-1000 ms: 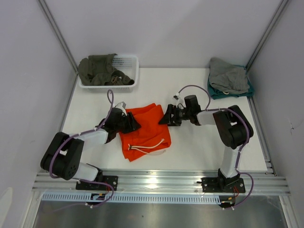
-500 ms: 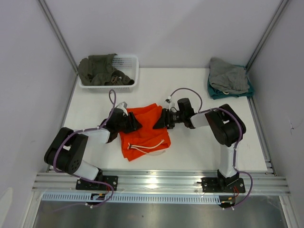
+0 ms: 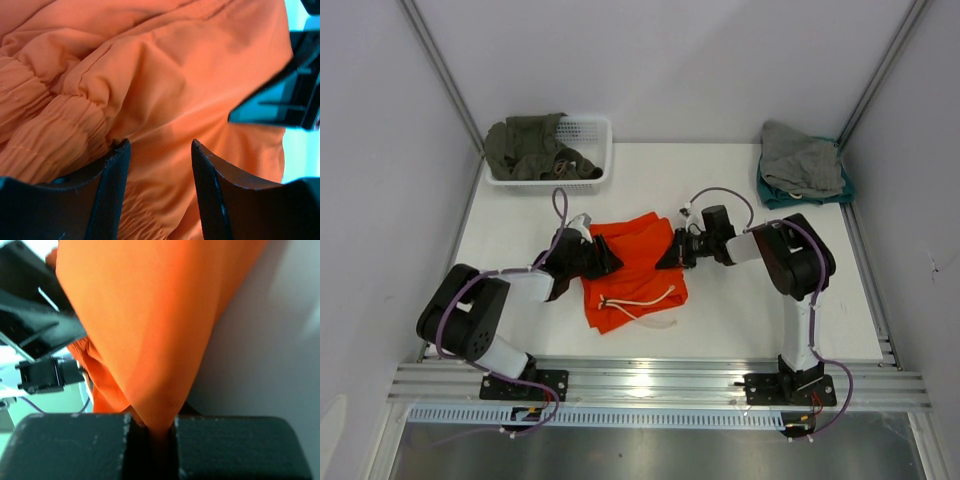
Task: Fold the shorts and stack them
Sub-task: Neatly place the folded shorts to the corner
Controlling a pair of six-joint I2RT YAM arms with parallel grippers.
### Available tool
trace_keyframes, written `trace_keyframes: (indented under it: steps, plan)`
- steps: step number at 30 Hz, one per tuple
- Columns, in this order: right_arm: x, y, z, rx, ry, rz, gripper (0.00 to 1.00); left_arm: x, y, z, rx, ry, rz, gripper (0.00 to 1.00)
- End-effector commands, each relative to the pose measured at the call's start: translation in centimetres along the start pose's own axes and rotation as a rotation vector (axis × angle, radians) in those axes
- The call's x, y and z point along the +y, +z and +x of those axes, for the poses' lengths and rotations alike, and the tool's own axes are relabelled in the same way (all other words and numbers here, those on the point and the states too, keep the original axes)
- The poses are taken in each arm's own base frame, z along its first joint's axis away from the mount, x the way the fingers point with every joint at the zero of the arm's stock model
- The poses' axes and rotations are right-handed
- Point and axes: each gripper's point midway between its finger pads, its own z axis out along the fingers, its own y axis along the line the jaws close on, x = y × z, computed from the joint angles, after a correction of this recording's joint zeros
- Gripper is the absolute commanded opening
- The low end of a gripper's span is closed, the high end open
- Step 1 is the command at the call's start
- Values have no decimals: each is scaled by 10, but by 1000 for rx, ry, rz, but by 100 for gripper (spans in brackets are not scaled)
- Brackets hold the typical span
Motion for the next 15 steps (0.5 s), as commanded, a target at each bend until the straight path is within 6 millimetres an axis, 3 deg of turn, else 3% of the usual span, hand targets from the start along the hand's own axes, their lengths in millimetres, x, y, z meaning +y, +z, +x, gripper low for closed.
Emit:
trace_keyframes:
  steps: [1,6,9,15]
  plan:
    - [-5,-25,-46,-108,-34,91,0,10,5,13,31,-6,-25,57]
    - [-8,-50,-84,-171,-84,207,0,1,0,10,12,-13,13,57]
    - [-3,-68,-117,-218,-107,219,0,-8,-8,3,-6,0,28,58]
    - [-33,-107,-157,-217,-59,277,0,-27,-33,-3,-41,30,52,61]
